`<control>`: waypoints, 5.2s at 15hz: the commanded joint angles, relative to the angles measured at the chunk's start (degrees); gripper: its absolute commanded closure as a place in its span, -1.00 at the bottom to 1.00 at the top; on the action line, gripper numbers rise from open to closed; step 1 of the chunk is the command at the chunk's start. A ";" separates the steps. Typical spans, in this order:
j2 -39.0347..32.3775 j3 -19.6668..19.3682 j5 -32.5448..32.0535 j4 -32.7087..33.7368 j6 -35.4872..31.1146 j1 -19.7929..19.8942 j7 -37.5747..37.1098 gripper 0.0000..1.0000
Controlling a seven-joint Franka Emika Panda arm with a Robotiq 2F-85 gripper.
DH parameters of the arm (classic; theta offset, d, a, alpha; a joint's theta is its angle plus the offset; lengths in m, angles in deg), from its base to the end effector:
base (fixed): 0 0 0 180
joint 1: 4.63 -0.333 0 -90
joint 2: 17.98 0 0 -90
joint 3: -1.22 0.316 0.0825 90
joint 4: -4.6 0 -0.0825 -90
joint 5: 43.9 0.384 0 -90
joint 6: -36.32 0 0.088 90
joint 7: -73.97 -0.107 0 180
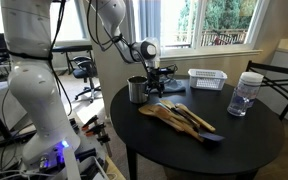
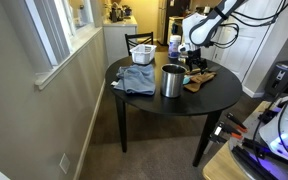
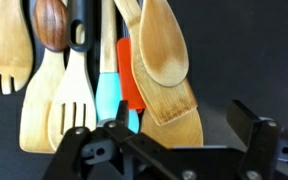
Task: Put one wooden spoon in the utensil holder
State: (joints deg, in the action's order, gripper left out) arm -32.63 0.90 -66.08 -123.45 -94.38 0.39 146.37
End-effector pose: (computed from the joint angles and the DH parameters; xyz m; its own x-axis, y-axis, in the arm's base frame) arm 0.5202 -0.0577 0.2405 0.0868 0.9527 -0.2911 0.9781 -0.1370 -0.1568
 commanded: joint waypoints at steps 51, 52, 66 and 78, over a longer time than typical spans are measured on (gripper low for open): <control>-9.77 0.38 17.08 18.18 16.57 6.31 43.73 0.92; -9.04 0.27 16.96 18.59 16.35 6.23 43.70 0.92; 1.00 0.88 33.75 17.78 3.51 6.77 41.76 0.93; 9.76 2.91 58.17 16.17 4.14 1.42 40.92 0.92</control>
State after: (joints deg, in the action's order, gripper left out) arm -25.73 3.41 -13.12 -104.62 -88.97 3.04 187.54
